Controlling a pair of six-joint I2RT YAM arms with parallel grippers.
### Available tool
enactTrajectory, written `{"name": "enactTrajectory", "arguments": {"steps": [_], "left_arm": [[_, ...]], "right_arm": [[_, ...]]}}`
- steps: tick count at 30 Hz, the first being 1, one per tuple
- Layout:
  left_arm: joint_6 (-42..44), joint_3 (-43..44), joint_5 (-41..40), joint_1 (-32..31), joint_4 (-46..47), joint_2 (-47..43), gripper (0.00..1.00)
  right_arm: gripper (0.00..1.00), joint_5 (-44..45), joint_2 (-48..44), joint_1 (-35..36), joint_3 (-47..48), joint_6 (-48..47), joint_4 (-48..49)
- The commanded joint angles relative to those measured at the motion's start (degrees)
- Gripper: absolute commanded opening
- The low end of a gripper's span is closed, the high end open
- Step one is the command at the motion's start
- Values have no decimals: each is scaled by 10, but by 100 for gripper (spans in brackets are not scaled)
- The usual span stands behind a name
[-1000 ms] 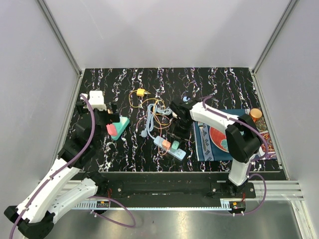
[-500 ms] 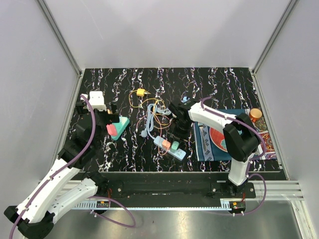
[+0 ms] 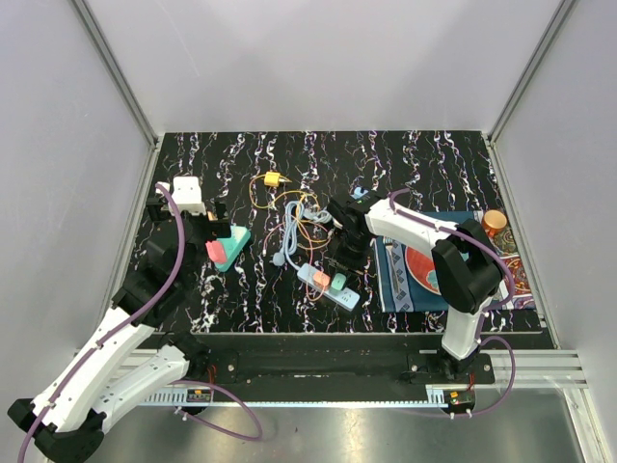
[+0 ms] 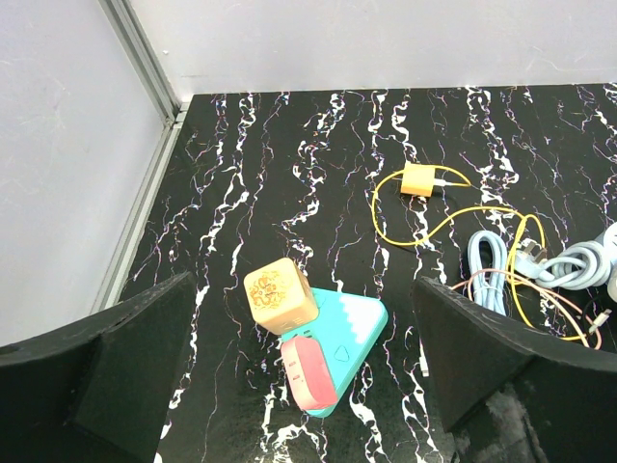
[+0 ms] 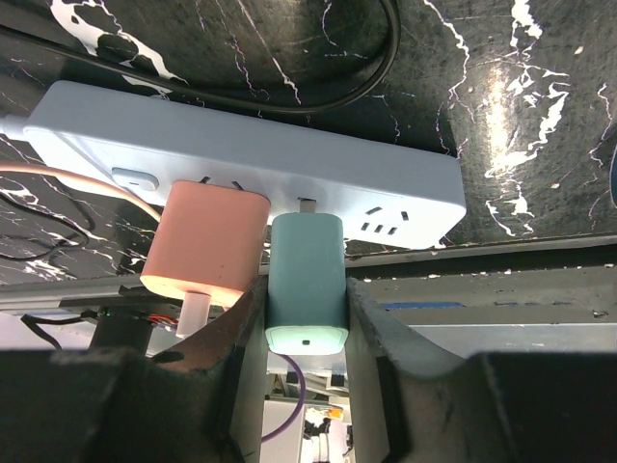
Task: Insert the plug
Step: Insert the plug into the socket.
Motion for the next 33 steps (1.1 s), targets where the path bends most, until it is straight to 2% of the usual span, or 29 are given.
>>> {"name": "enactTrajectory", "arguments": {"steps": [1,12,33], "left_arm": [[6,1,-17,-3,31,-7,99],[6,0,-19,-3,30,-5,99],[5,-4,-16,5,34,-12,99]], "right_arm": [[0,-15,7,6,-17,15,36],[0,-22,-8,6,-39,35,79],[0,45,53,40,-10,36,49]]}}
